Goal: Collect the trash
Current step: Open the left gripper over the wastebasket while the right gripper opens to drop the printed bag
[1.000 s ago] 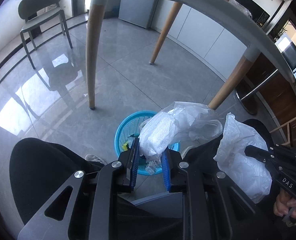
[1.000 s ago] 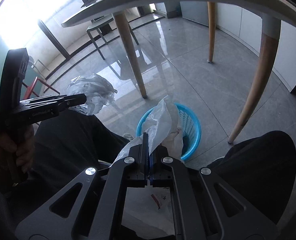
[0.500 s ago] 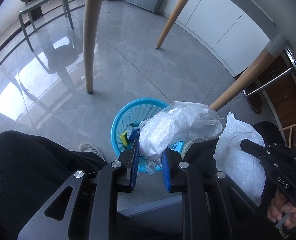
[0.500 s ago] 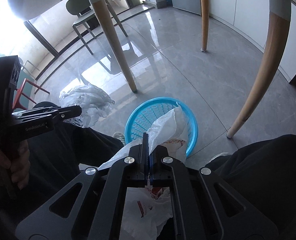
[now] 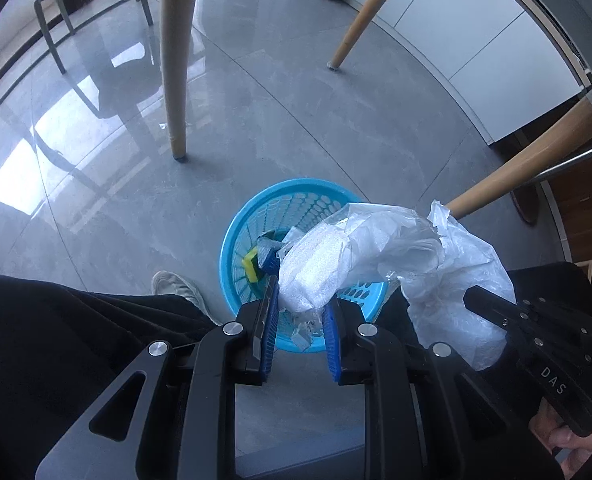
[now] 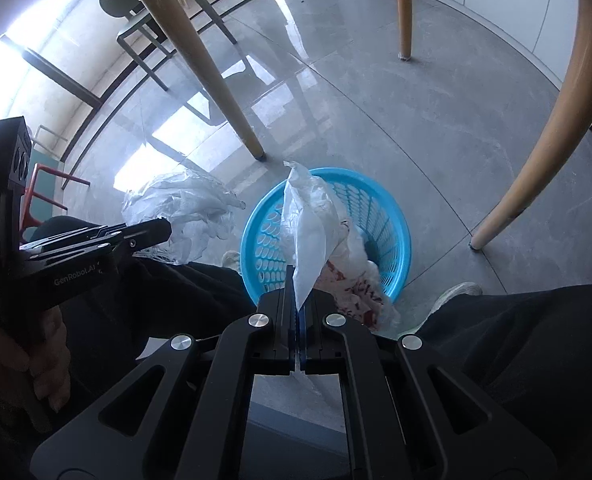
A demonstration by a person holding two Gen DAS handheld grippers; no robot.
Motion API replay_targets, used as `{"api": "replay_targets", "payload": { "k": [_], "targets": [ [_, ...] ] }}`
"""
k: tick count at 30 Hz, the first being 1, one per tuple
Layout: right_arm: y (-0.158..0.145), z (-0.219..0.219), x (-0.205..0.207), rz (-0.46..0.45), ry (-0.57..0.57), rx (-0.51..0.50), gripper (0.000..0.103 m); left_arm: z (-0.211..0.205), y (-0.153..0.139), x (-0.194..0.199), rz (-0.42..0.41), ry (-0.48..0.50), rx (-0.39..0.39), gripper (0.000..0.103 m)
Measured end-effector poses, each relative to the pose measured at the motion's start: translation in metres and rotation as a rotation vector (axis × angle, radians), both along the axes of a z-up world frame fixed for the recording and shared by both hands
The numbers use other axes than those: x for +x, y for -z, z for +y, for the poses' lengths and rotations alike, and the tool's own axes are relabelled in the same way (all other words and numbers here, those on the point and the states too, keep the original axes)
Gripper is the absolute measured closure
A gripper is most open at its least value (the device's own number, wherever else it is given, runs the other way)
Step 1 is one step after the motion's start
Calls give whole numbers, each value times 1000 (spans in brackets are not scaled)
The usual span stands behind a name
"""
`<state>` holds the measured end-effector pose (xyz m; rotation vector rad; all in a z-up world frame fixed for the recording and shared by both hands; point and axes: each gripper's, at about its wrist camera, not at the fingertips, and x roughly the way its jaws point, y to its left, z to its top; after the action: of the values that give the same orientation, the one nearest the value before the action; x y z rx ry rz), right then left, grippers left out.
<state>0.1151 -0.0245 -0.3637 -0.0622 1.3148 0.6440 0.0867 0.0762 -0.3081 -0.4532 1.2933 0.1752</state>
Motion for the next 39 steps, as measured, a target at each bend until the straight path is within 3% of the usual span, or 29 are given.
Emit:
{"api": "replay_targets", "payload": {
  "k": [5,13,20,31,33,36,39],
  "targets": [
    [18,11,13,27,7,0,103,4,17,11,29,-3,6,84],
    [52,18,38,106,45,4,103,17,46,20,98,-52,-49,84],
    [80,29,52,128,46,-34,103,11,64,33,137,-39,-13,83],
    [100,38,65,146,55,-34,103,11,79,40,166,-36,-22,83],
    [102,39,67,148,58,-18,100,13,80,41,151,-44,-85,80],
    [106,40,69,155,61,-28,90,13,81,39,145,-55,-86,59],
    [110,36,70,159,61,-58,84,14,79,39,144,-59,-52,59]
  ]
}}
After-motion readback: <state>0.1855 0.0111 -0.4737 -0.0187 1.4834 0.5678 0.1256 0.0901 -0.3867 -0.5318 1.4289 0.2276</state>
